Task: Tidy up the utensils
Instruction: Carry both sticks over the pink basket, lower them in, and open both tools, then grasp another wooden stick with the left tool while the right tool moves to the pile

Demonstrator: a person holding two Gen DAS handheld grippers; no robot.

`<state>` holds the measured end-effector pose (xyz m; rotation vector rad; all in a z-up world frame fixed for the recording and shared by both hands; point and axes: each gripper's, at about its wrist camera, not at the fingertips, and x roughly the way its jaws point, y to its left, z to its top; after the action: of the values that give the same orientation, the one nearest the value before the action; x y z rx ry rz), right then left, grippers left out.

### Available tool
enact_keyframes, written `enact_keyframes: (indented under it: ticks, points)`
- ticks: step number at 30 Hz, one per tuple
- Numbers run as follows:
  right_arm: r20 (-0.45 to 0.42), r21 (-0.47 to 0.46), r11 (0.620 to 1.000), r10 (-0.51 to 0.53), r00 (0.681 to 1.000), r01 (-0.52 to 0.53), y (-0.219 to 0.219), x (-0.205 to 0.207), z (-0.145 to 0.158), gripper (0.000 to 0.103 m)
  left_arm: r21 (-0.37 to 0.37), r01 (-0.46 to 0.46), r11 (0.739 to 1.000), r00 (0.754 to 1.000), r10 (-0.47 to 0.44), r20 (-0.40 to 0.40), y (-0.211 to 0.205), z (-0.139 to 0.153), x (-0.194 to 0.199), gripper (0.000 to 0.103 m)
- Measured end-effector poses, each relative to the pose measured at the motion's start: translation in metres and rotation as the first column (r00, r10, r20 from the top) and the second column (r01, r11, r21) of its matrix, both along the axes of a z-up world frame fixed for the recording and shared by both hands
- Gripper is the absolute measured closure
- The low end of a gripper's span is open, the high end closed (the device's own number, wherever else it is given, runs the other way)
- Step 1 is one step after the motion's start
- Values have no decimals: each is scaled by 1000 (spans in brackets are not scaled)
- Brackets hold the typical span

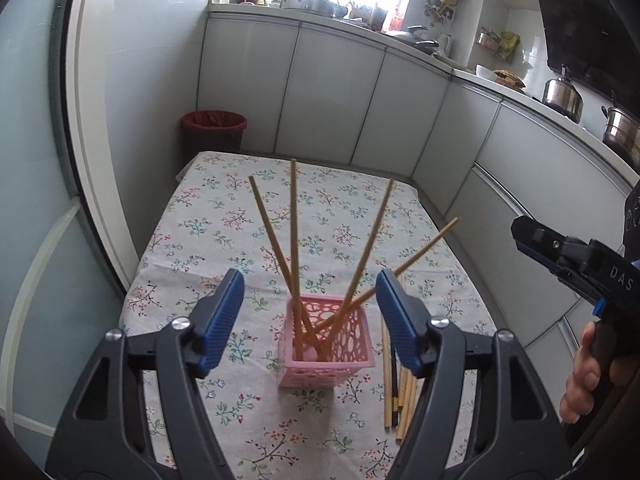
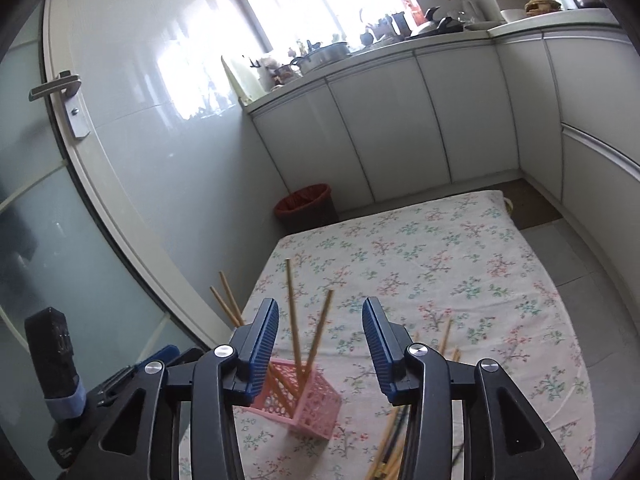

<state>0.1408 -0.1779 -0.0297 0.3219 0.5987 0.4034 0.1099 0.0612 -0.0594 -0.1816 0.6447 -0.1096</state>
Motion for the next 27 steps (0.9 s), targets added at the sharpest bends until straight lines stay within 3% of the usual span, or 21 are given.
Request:
enact_keyframes:
  ticks: [5, 11, 19, 27]
  points:
    - [-32, -47, 998, -37, 999, 36, -24, -6, -5, 37, 7, 55, 998, 998, -54, -36, -19, -5, -3, 22]
    - [-89, -113, 992, -70, 994, 60, -50, -10, -22, 25, 55, 137, 989, 987, -131, -91, -52, -17, -6, 19]
    - [-205, -191, 977, -132, 970, 92, -81, -11, -50, 22, 88, 225, 970, 957, -203, -206, -94, -45, 1, 19]
    - [-354, -261, 957, -218, 909, 128, -114, -5, -87, 22, 103, 294, 950, 903, -240, -355, -135, -80, 16, 19]
